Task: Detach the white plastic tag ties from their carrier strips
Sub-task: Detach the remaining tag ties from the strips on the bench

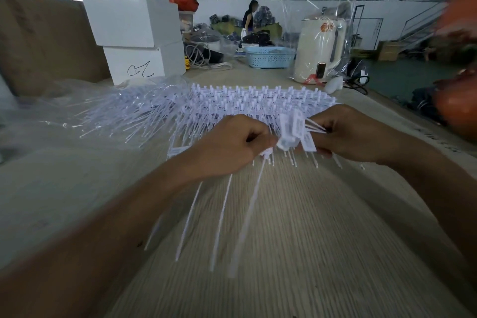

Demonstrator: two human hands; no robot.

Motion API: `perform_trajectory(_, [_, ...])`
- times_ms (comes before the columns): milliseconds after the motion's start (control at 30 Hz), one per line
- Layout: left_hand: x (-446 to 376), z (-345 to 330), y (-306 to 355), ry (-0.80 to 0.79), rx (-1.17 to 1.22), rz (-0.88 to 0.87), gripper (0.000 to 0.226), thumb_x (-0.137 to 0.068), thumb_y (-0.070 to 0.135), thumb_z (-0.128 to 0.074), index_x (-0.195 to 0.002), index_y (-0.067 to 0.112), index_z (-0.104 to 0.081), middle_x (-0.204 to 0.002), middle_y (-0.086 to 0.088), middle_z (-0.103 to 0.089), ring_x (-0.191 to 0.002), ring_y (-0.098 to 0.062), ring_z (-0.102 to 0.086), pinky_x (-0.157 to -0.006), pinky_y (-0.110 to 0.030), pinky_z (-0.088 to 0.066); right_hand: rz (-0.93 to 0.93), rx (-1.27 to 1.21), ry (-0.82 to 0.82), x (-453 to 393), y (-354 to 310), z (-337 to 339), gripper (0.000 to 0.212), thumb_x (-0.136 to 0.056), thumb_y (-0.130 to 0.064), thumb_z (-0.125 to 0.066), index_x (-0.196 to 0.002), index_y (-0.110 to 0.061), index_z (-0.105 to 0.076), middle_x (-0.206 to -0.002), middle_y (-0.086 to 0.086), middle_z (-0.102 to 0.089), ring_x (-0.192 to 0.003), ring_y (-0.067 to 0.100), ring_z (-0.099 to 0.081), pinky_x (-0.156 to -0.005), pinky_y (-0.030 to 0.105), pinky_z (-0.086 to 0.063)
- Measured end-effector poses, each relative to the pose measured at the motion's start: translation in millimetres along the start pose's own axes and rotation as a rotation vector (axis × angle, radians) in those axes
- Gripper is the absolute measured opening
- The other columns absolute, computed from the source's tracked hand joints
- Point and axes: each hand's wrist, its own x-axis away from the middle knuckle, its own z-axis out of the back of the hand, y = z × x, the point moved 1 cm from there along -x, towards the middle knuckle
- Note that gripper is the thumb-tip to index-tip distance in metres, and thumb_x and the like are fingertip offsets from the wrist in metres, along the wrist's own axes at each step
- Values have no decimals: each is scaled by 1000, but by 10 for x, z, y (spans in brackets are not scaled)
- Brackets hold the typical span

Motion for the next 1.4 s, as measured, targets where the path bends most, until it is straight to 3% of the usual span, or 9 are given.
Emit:
perform_trajectory(200, [19,208,-101,100,55,35,38,-102,25,-54,-75,0,-62,-58,-11,-52,-53,-19,-50,-59,-36,-46,-210,-301,180,146,20,198,42,-95,-40,-51,-60,-27,-70,-49,-4,-47,-42,3,-36,-45,9,-32])
perform_trajectory(300, [35,211,-51,89,210,50,20,-103,12,-52,-94,13,-70,-78,-16,-67,-70,-30,-64,-73,-49,-53,-254,-344,137,83,-94,44,43,-105,-27,-44,-70,-17,-66,-57,3,-58,-50,10,-46,-51,18,-39])
perform_trajectory(433, [47,165,-18,35,328,39,20,-99,0,-56,-108,10,-71,-86,-5,-73,-76,-12,-70,-65,-20,-50,-348,-477,156,-1,-173,-161,34,-108,-31,-40,-91,-9,-59,-66,10,-62,-52,18,-50,-48,28,-39])
perform_trajectory(533, [51,133,8,65,348,16,21,-96,3,-63,-113,11,-72,-90,1,-74,-83,-19,-73,-73,-24,-57,-370,-553,146,-44,-238,-258,28,-108,-33,-41,-96,-14,-59,-57,1,-48,-46,12,-33,-42,22,-27])
perform_trajectory(767, [26,112,34,214,403,-52,22,-85,-2,-75,-103,3,-63,-85,-16,-68,-73,-27,-66,-72,-38,-61,-407,-726,109,-82,-409,-418,47,-92,-43,-66,-52,-29,-45,-51,-11,-29,-43,7,-22,-40,20,-20])
perform_trajectory(1100, [5,83,-48,202,69,131,39,-102,32,-54,-71,10,-64,-59,-1,-62,-53,-15,-58,-63,-28,-48,-363,-752,205,-67,-369,-384,28,-97,-28,-65,-73,-17,-54,-60,-1,-46,-42,5,-31,-40,20,-24])
perform_trajectory(1200, [-4,84,-22,205,351,183,39,-102,22,-56,-68,2,-62,-63,-4,-54,-66,-12,-60,-71,-24,-54,-266,-653,182,-45,-361,-377,34,-98,-31,-63,-66,-22,-54,-58,-3,-45,-44,5,-33,-43,20,-25])
perform_trajectory(1300, [1,106,-5,188,480,233,39,-101,16,-56,-64,7,-60,-50,12,-56,-46,1,-54,-50,-6,-40,-132,-388,231,-53,-381,-385,42,-102,-31,-58,-62,-18,-53,-54,-9,-46,-46,5,-39,-50,18,-33])
perform_trajectory(1400, [18,139,-30,140,525,266,37,-100,19,-57,-65,6,-56,-48,7,-49,-41,-3,-42,-48,-17,-34,-21,-132,247,-71,-393,-373,38,-104,-23,-53,-66,-21,-53,-63,-10,-52,-57,14,-50,-60,28,-39])
